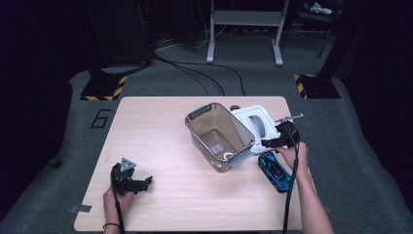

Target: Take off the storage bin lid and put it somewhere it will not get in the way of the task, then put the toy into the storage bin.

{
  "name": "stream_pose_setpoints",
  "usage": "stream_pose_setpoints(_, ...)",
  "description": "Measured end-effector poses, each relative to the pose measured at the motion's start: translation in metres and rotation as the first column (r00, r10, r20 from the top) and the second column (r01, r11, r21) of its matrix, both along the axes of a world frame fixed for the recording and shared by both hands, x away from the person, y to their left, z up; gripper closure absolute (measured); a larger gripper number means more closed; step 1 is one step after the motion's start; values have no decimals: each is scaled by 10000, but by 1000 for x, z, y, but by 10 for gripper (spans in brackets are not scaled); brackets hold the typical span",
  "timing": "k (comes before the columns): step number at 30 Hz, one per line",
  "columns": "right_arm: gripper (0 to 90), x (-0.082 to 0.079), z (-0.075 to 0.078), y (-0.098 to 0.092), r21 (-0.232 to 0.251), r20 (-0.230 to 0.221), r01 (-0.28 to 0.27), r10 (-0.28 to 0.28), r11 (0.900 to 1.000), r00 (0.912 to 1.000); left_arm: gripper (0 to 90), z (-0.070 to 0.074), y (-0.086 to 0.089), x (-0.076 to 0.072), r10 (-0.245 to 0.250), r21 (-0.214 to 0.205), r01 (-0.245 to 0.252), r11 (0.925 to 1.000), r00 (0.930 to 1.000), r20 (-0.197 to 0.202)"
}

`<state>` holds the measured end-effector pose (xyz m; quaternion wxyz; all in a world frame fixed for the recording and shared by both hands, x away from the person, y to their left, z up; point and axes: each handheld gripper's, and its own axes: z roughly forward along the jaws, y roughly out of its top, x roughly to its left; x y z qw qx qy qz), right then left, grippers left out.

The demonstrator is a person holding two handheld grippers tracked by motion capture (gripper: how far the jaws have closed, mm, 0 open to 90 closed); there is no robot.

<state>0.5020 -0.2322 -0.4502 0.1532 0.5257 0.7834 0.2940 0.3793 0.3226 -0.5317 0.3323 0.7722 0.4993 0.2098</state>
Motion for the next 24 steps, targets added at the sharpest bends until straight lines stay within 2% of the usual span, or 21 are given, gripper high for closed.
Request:
stream_pose_setpoints(1, 17, -8, 2, -2, -14, -50, -193, 193, 9998, 9998, 9, 0, 0, 0, 0, -2, 0, 10000, 10000, 1)
stream_pose_setpoints(6, 0, -22, 4, 0, -132, -143, -577, 575, 9982, 9982, 9, 0, 0, 0, 2, 4, -2, 10000, 10000, -12)
stream_pose_setpoints(7, 0, -28, 2, 3, -237, -333, -695, 687, 9973, 9971, 9, 0, 0, 0, 10, 2, -10, 10000, 10000, -8)
stream_pose_setpoints(12, 0, -40, -9, 16, -588, -586, -1169, 1135, 9914, 9918, 9, 0, 0, 0, 26, -17, -26, 10000, 10000, 1)
stream_pose_setpoints(20, 11, -38, -23, 24, -966, -940, -1201, 1110, 9881, 9894, 10, 0, 0, 0, 26, -15, -26, 10000, 10000, 18)
stream_pose_setpoints(24, 71, -35, -30, 25, -936, -1102, -1122, 1017, 9893, 9887, 10, 0, -1, 0, 47, -1, -47, 10000, 10000, 40)
